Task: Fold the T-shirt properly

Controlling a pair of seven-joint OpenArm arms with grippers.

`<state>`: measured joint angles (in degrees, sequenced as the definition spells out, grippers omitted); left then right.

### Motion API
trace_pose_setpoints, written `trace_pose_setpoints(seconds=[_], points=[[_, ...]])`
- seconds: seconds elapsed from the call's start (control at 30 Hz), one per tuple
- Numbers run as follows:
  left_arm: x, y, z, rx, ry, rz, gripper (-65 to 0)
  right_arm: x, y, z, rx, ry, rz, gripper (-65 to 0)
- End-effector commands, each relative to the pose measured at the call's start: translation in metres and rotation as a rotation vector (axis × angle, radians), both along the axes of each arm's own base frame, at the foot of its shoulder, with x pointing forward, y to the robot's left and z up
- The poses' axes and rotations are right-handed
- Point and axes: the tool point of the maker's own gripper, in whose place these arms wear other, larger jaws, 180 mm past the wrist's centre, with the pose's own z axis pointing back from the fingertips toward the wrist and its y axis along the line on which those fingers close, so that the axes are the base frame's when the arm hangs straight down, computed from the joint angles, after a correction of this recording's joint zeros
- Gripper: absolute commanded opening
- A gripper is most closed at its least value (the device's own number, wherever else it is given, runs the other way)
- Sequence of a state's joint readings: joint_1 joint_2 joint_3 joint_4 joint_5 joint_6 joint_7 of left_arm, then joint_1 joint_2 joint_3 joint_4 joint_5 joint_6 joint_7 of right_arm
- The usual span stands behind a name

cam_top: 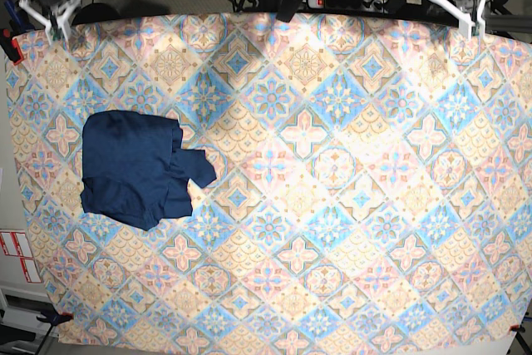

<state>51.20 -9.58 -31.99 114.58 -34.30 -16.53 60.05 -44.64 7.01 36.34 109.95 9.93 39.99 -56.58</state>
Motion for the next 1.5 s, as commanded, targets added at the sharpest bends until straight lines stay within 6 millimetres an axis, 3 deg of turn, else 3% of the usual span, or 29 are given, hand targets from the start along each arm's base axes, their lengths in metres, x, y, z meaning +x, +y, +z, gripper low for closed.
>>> trace_pose_setpoints(seconds=[0.0,0.13,0.23,0.37,0.47,0.53,0.7,0.8,1.0,1.17,1.27,1.47], points=[[-0.005,-0.003,0.002,0.005,0.011,-0.028,-65.0,-0.008,-0.003,0.002,-0.003,0.012,0.005,-62.4],[-0.033,-0.024,-0.012,-0.043,0.103,-0.074,-65.0,-0.055,0.002,-0.022,0.056,0.134,-0.067,-62.4],[-0.053,-0.027,-0.031,-0.041,0.171,-0.086,-65.0,-0.093,0.007,-0.048,0.119,0.229,-0.146,-62.4],[-0.077,-0.041,-0.065,-0.038,0.186,-0.128,-65.0,-0.142,0.039,-0.089,0.264,0.305,-0.231,-62.4],[-0.094,-0.047,-0.091,-0.033,0.201,-0.163,-65.0,-0.146,0.062,-0.117,0.354,0.284,-0.282,-62.4],[-0.104,-0.054,-0.114,-0.038,0.224,-0.184,-65.0,-0.16,0.074,-0.135,0.392,0.31,-0.31,-62.4],[-0.128,-0.055,-0.16,-0.024,0.27,-0.192,-65.0,-0.149,0.101,-0.176,0.468,0.261,-0.386,-62.4],[-0.136,-0.06,-0.181,-0.028,0.268,-0.209,-65.0,-0.147,0.116,-0.189,0.513,0.193,-0.471,-62.4],[-0.135,-0.062,-0.214,-0.015,0.263,-0.244,-65.0,-0.122,0.141,-0.206,0.581,0.086,-0.607,-62.1],[-0.122,-0.066,-0.234,-0.014,0.244,-0.289,-65.0,-0.099,0.159,-0.214,0.611,0.06,-0.58,-62.1],[-0.107,-0.069,-0.242,0.024,0.222,-0.322,-65.0,-0.096,0.144,-0.224,0.483,0.035,-0.572,-62.1],[-0.083,-0.07,-0.248,0.088,0.186,-0.427,-65.0,-0.091,0.172,-0.231,0.443,0.015,-0.601,-62.1]])
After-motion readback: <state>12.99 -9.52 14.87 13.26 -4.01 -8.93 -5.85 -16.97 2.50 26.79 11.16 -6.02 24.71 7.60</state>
